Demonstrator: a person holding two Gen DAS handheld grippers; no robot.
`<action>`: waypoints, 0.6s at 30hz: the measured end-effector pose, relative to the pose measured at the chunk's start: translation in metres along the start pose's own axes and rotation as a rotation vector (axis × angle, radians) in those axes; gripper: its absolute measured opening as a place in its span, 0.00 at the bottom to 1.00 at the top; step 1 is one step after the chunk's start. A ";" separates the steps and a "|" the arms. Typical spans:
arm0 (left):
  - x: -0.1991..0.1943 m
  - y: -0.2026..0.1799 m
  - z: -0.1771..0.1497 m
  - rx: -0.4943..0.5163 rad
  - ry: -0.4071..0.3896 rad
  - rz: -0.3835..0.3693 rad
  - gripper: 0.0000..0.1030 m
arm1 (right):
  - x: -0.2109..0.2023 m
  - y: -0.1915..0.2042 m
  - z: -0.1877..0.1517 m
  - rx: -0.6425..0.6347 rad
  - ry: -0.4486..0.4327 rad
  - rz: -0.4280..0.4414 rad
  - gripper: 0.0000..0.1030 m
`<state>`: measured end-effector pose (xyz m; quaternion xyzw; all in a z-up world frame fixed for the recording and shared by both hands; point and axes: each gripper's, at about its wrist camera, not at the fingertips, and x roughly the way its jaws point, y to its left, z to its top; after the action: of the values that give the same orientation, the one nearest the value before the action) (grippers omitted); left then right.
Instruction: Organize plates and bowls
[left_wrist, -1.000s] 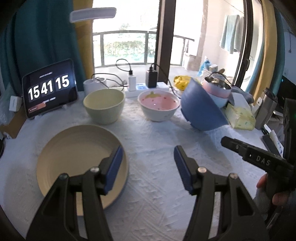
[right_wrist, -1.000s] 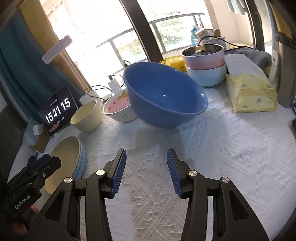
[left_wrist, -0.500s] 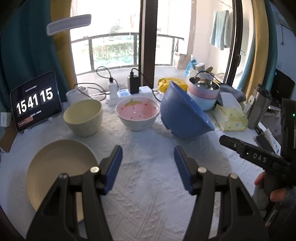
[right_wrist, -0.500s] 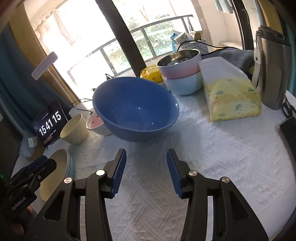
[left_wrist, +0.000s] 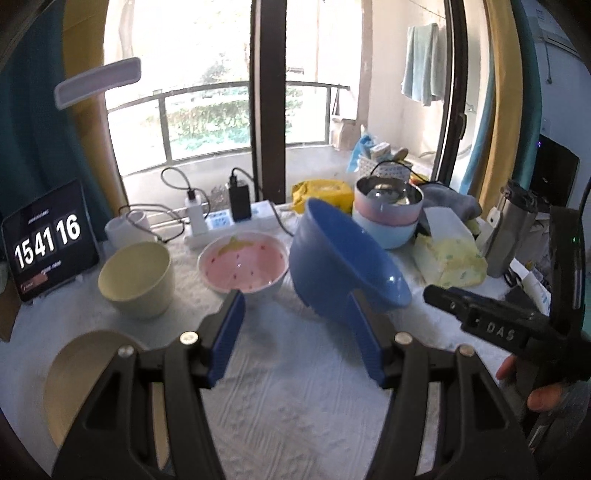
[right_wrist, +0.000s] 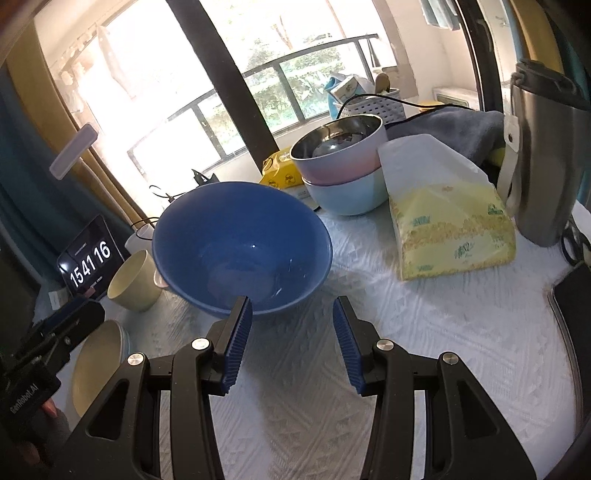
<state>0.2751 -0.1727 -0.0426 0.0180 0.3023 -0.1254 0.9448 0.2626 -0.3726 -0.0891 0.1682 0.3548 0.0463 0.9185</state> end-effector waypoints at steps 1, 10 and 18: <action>0.002 -0.001 0.002 0.002 -0.003 -0.003 0.58 | 0.002 -0.001 0.002 0.000 0.001 0.002 0.46; 0.029 -0.017 0.021 0.035 -0.024 -0.034 0.58 | 0.030 -0.014 0.014 0.034 0.021 0.003 0.46; 0.057 -0.021 0.027 0.044 0.006 -0.022 0.58 | 0.064 -0.025 0.011 0.071 0.091 -0.004 0.46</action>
<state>0.3299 -0.2090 -0.0526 0.0357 0.3023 -0.1424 0.9418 0.3172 -0.3863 -0.1307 0.1976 0.3980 0.0397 0.8950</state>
